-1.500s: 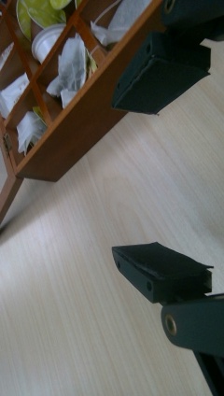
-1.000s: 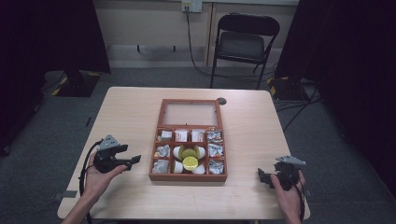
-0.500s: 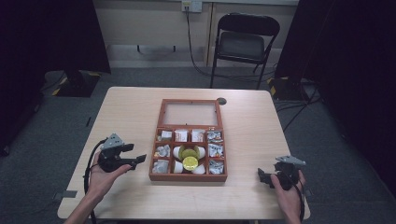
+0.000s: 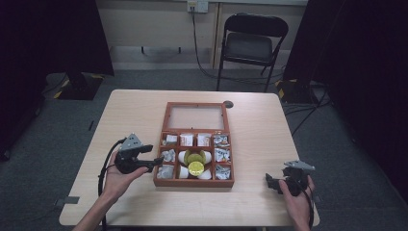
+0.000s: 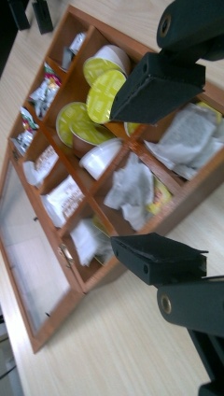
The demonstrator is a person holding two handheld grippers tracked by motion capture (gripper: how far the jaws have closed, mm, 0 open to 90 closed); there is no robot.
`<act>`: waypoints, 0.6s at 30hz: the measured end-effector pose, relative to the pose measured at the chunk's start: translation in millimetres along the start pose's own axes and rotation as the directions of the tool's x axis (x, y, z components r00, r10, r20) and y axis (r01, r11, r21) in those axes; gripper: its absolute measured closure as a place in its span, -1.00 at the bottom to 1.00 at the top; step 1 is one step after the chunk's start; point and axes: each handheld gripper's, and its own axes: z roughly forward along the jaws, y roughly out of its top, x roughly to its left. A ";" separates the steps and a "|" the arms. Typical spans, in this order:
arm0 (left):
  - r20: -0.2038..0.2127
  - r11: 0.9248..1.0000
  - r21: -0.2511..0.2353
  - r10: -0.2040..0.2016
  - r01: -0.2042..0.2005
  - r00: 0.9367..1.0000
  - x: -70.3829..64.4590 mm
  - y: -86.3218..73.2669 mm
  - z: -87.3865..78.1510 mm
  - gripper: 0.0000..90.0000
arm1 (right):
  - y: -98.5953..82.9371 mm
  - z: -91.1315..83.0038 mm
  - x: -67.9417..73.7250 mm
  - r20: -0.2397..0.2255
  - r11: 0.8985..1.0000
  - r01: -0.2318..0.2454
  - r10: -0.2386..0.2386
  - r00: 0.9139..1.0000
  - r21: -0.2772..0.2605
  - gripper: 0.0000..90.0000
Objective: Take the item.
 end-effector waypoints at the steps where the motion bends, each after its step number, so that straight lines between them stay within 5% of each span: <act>1: 0.000 1.000 0.000 0.000 0.000 1.000 0.0 0.0 0.0 -0.26 | 0.0 0.0 0.0 0.000 1.000 0.000 0.000 1.000 0.000 -1.00; 18: 0.069 1.000 0.017 0.011 -0.012 0.998 -19.3 20.6 27.4 -0.21 | 0.0 0.0 0.0 0.000 1.000 0.000 0.000 1.000 0.000 -1.00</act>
